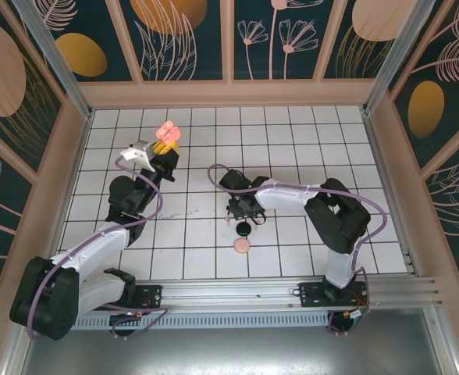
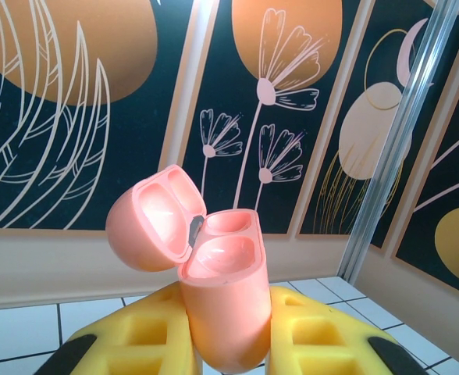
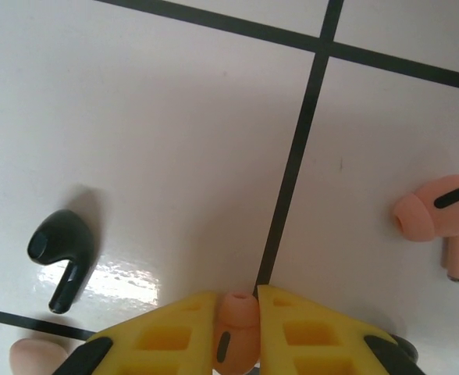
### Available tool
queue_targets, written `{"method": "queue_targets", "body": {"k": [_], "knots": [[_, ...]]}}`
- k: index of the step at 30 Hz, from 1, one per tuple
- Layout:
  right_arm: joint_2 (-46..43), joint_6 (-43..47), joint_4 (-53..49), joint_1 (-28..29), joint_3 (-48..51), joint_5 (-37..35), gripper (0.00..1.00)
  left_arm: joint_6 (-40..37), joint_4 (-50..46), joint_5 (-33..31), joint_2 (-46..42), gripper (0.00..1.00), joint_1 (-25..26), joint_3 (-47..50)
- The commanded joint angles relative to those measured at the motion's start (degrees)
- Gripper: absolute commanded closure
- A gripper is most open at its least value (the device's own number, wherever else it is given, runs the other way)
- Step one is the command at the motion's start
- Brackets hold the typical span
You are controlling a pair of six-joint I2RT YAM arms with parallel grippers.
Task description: Insert wireless bluetooth earbuds into charging case
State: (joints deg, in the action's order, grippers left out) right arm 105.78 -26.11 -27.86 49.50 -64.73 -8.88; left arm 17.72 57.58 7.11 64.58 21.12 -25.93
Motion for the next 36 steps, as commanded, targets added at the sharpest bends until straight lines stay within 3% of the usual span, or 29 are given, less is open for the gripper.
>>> {"method": "queue_targets", "body": {"k": [1,9,16,22,28,30,33,36], "knots": [[-1.61,-3.0,-0.12,0.34,-1.42,1.05,0.84,1.0,0.86,0.67,0.29,1.0,0.41,-1.49],[-2.88,-9.26,1.09,-2.24,-8.42,2.64,0.83,2.03,0.78,0.62,0.68,1.0,0.46,-1.71],[1.99,-22.48,5.45,-8.34,-12.33,7.82,0.83,2.91,0.43,0.29,0.59,1.0,0.54,-1.64],[8.34,-28.88,1.44,-9.15,-18.46,7.46,0.82,3.19,0.34,0.29,0.63,1.0,0.58,-1.83],[11.12,-35.18,1.64,-9.07,-18.46,9.29,0.81,3.78,0.49,0.36,1.08,1.0,0.79,-2.02],[11.25,-36.17,2.1,-9.11,-18.4,10.07,0.72,3.86,0.59,0.37,1.25,1.0,0.76,-2.02],[10.88,-35.48,1.23,-8.9,-19.3,9.87,0.41,3.84,0.6,0.44,1.43,1.0,0.85,-2.01],[8.18,-33.25,0.26,-8.67,-18.81,8.28,0.36,3.64,0.6,0.54,1.23,1.0,0.85,-1.76]]}}
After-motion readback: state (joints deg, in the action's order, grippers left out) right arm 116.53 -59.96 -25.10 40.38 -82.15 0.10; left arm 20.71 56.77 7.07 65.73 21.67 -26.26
